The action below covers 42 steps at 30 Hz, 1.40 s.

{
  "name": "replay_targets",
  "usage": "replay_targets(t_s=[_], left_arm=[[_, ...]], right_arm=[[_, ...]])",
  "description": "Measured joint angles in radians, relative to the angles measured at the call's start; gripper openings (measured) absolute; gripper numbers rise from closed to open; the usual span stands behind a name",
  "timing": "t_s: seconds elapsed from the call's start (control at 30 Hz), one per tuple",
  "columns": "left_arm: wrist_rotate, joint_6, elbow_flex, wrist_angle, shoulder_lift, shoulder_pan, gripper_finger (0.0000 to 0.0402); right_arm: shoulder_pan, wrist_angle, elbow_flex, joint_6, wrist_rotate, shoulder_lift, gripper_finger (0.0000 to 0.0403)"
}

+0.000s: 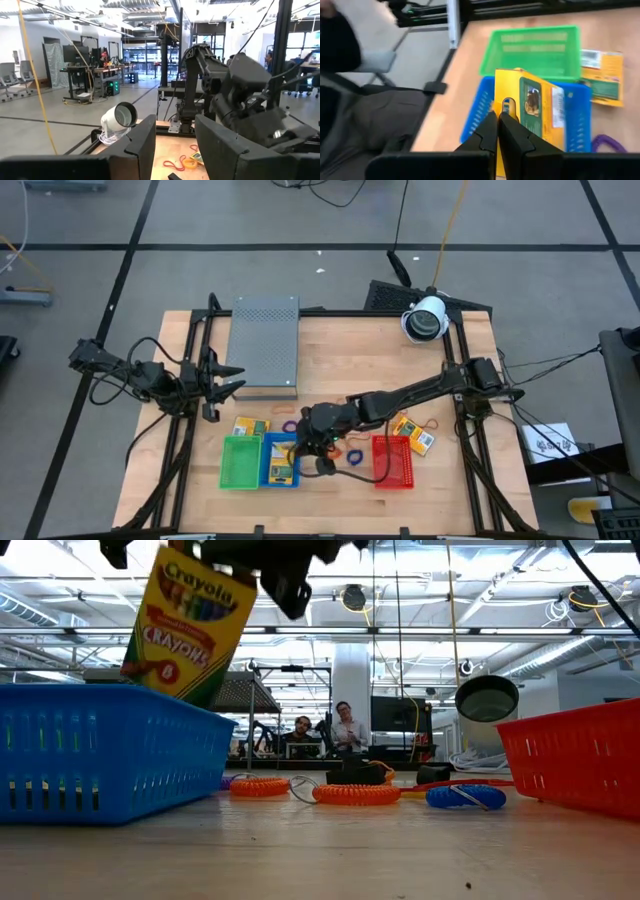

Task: Pick & Place Office Desk Supplies
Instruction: Put the crayon into the middle blue bin, then put the black rubber band into the red bin

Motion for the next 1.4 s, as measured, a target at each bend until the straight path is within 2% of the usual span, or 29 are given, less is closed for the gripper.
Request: replay_targets(t_s=[0.33,0.7,0.87,1.4], left_arm=[[0.000,-0.022,0.000,-0.005,0.000,0.000,0.0145],[0.001,-0.036,0.000,-0.018,0.000,0.000,0.0145],[0.000,-0.036,0.000,-0.018,0.000,0.000,0.0145],[0.001,-0.051,0.000,-0.028,0.000,0.000,0.0145]], right_arm=[[-0.005,0.002,0.000,0.008,0.044,0.059,0.0000],[-0.005,-0.015,-0.001,-0.018,0.167,0.057,0.0000],[-0.004,0.007,-0.001,-0.019,0.167,0.057,0.0003],[-0.003,0.063,-0.001,-0.003,0.163,0.056,0.0118]])
